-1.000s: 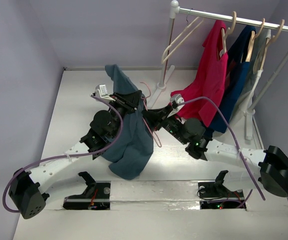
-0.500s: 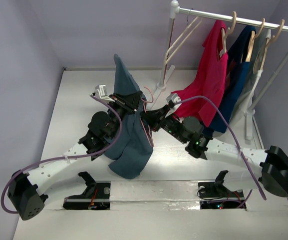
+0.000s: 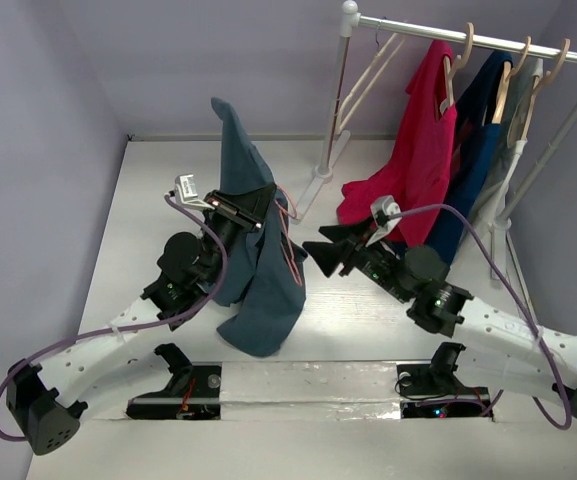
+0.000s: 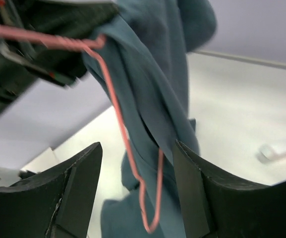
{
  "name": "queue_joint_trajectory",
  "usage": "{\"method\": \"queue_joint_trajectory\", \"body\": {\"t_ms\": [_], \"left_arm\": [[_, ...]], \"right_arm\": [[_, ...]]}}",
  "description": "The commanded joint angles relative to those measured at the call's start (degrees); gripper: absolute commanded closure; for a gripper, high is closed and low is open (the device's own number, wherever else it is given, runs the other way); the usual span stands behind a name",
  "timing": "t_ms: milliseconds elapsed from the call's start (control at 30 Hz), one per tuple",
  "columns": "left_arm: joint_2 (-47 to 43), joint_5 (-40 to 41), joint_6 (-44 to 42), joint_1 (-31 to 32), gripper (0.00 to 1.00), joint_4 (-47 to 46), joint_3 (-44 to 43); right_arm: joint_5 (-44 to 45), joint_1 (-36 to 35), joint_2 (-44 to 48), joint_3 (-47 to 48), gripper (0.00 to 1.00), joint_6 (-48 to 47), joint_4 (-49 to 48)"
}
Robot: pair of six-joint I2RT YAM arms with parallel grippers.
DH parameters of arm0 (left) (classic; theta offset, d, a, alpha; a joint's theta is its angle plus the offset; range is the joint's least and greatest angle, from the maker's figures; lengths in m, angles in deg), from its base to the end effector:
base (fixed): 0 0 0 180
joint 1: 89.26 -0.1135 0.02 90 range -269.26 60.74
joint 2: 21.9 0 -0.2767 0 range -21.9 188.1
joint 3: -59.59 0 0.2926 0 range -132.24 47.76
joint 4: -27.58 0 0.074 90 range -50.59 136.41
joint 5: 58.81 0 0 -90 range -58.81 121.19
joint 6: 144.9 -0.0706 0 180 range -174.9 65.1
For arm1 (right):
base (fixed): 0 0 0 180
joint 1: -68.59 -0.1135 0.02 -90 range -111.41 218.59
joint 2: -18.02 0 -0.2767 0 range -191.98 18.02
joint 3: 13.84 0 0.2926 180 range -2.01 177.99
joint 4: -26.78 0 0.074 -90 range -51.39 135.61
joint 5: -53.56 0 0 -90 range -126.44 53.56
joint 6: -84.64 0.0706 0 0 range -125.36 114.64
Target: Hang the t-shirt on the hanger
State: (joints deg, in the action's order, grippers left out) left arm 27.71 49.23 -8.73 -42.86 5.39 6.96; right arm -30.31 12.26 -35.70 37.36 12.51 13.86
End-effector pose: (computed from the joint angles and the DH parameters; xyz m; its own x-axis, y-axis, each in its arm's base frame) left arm 0.1955 -0.1736 0.3998 -0.1539 -0.8330 -0.5314 0.5549 0.3721 -0.7440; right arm 0.1673 0.2375 0.3497 -0.1408 0.3390 -0.9302 -0.7629 0.5617 0.3202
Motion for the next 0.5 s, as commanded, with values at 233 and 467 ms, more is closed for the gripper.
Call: {"method": "queue_joint_trajectory", "body": {"t_ms": [233, 467], "left_arm": [[-2.32, -2.4, 1.29, 0.01, 1.0, -2.98, -2.27], [-2.49, -3.1, 1.82, 0.01, 1.0, -2.98, -2.27]], "right_arm": [[-12.63, 10.45, 1.69, -10.72, 0.52, 0.42, 3.23], [-19.66, 11.07, -6.92, -10.37, 0.35, -3.89, -0.56]]}}
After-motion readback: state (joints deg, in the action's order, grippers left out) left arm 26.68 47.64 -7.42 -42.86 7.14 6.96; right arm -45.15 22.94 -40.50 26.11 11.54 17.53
